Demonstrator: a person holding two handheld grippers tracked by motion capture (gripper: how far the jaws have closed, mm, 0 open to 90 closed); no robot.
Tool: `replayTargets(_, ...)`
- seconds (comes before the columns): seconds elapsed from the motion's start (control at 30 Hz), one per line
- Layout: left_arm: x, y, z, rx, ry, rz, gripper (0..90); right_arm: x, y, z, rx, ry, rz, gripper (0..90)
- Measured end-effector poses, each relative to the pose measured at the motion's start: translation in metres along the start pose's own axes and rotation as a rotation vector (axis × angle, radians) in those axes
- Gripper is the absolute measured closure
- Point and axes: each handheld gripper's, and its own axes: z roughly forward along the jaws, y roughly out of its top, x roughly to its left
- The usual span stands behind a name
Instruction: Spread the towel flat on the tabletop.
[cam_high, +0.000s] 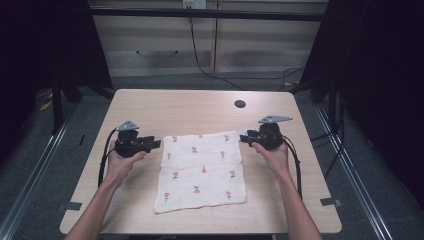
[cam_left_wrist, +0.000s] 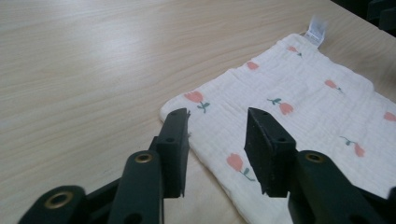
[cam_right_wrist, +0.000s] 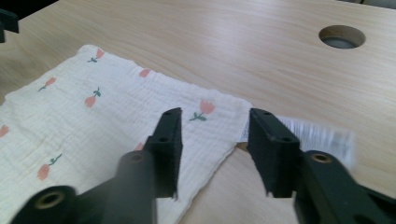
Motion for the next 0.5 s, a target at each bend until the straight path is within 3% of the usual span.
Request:
replayTargets(0.17,-0.009,-0.004,-0.019,0.021,-0.014,0.028,46.6,0.016,0.001,-0.019,0.015,0.08,-0.057,45.8)
replayTargets(0.27,-0.02,-0.011,-0.027,0.037,-0.032,0.044,40.9,0.023,-0.007,-0.024,0.028,0.12,-0.058,44.6)
replayTargets(0.33,-0.028,-0.016,-0.029,0.053,-0.052,0.066,40.7,0.029,-0.015,-0.025,0.048,0.126,-0.07,49.5)
replayTargets(0.43,-0.038,-0.027,-0.027,0.071,-0.088,0.087,40.1,0.039,-0.029,-0.022,0.07,0.174,-0.084,54.7)
replayTargets(0.5,-0.043,-0.033,-0.019,0.115,-0.135,0.107,44.8,0.045,-0.039,-0.018,0.09,0.194,-0.095,54.7)
